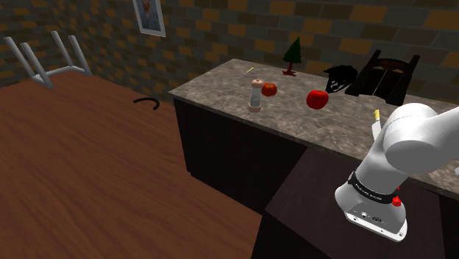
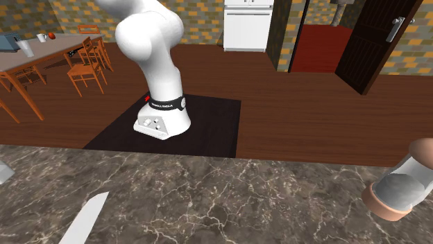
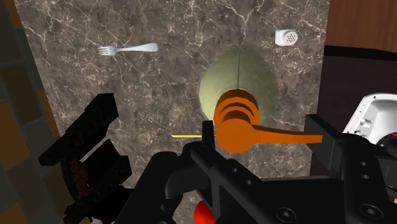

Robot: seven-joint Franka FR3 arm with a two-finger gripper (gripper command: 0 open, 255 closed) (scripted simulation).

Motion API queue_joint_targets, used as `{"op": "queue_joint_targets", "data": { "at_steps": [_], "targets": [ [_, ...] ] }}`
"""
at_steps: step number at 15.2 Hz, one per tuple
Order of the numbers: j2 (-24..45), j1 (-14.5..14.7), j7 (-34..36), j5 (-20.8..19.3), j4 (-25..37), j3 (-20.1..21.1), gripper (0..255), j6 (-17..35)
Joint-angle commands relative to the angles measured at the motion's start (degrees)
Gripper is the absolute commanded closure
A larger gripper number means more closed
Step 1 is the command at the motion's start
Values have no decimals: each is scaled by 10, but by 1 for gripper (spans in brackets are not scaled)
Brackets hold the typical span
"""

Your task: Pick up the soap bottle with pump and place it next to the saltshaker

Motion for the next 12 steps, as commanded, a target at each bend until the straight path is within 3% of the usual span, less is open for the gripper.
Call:
{"op": "queue_joint_targets", "data": {
  "at_steps": [1,12],
  "targets": [
    [-3,12,-20,-11,18,-18,255,1],
    [-68,-67,25,-20,-138,16,255,71]
  ]
}}
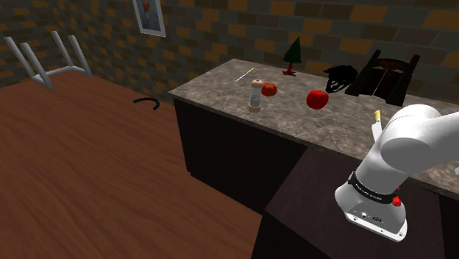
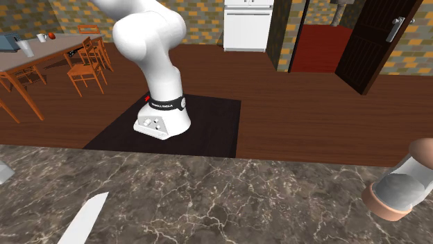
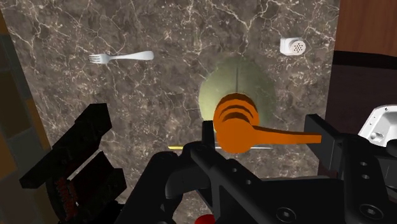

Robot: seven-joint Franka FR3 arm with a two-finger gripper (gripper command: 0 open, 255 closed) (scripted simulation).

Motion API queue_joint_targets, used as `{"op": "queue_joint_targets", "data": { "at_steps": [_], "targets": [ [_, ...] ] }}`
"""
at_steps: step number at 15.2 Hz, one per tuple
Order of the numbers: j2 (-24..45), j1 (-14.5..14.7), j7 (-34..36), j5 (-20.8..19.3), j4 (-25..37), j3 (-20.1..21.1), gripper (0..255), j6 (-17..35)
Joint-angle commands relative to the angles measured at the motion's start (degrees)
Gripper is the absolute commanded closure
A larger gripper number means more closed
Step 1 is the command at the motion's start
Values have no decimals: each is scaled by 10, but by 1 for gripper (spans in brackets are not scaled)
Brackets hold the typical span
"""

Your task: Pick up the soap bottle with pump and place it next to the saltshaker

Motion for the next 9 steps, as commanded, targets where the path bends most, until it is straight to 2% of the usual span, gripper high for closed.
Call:
{"op": "queue_joint_targets", "data": {
  "at_steps": [1,9],
  "targets": [
    [-12,-11,7,-3,-26,3,255,13],
    [-51,-45,29,-18,-111,3,255,55]
  ]
}}
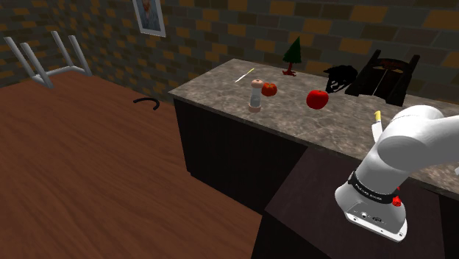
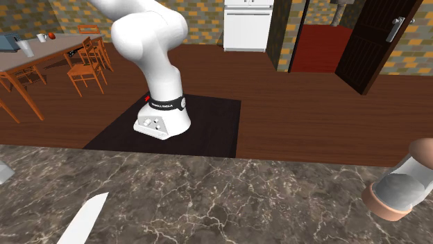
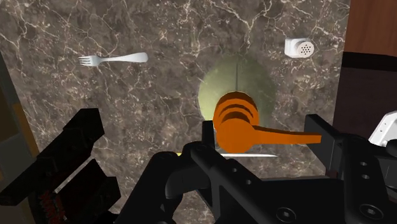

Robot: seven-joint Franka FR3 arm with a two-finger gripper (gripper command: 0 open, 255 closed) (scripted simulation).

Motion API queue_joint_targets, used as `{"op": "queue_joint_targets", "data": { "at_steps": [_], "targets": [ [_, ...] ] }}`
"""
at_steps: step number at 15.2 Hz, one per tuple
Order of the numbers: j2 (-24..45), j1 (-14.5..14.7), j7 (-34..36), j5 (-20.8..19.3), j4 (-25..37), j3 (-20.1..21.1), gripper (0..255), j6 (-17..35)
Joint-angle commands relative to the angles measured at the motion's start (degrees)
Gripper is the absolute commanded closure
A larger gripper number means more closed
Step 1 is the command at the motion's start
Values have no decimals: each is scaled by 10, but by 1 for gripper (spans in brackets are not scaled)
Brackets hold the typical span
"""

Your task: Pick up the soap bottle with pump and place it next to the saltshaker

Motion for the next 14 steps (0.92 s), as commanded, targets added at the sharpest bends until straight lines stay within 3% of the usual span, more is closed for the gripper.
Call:
{"op": "queue_joint_targets", "data": {
  "at_steps": [1,14],
  "targets": [
    [-10,-8,4,-5,-20,-1,255,11],
    [-63,-45,30,-39,-129,-24,255,75]
  ]
}}
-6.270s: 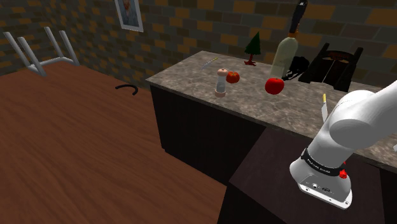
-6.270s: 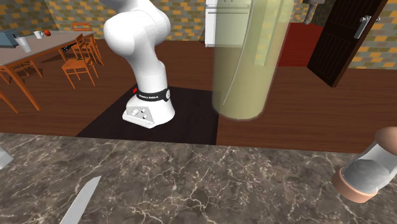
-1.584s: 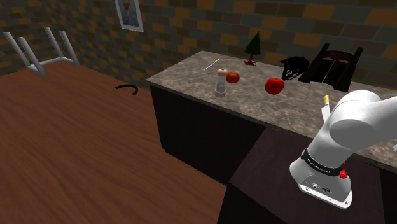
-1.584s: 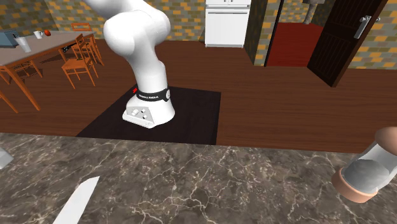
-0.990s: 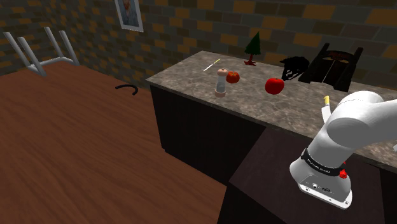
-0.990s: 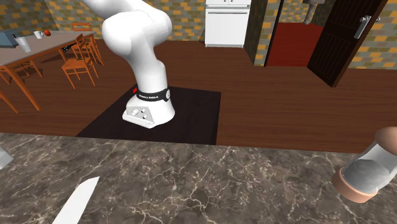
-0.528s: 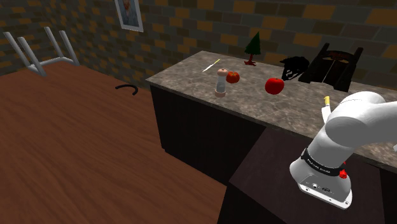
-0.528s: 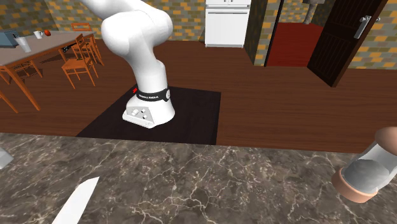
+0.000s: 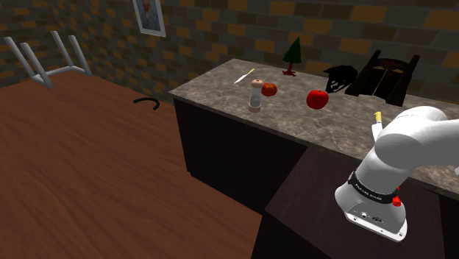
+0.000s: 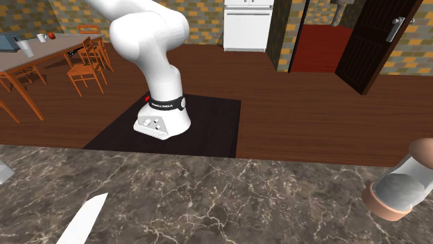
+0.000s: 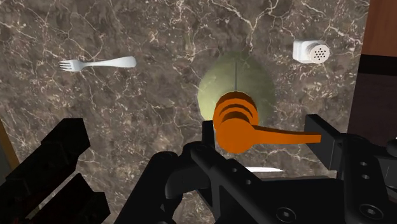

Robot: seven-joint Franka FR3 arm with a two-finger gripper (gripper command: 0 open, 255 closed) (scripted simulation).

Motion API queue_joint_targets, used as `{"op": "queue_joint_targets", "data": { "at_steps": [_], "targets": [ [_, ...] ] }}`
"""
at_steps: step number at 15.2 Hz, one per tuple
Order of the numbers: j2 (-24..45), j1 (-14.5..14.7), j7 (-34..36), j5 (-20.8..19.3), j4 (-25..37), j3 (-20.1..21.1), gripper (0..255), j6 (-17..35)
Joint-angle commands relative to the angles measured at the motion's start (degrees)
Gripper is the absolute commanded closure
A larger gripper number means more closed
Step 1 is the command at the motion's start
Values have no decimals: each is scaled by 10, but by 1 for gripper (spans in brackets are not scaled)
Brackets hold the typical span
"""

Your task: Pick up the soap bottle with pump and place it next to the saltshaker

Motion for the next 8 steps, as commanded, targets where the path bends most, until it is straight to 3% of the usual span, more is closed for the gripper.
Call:
{"op": "queue_joint_targets", "data": {
  "at_steps": [1,8],
  "targets": [
    [-7,-4,3,-6,-14,-5,255,9],
    [-31,-18,13,-29,-61,-27,255,42]
  ]
}}
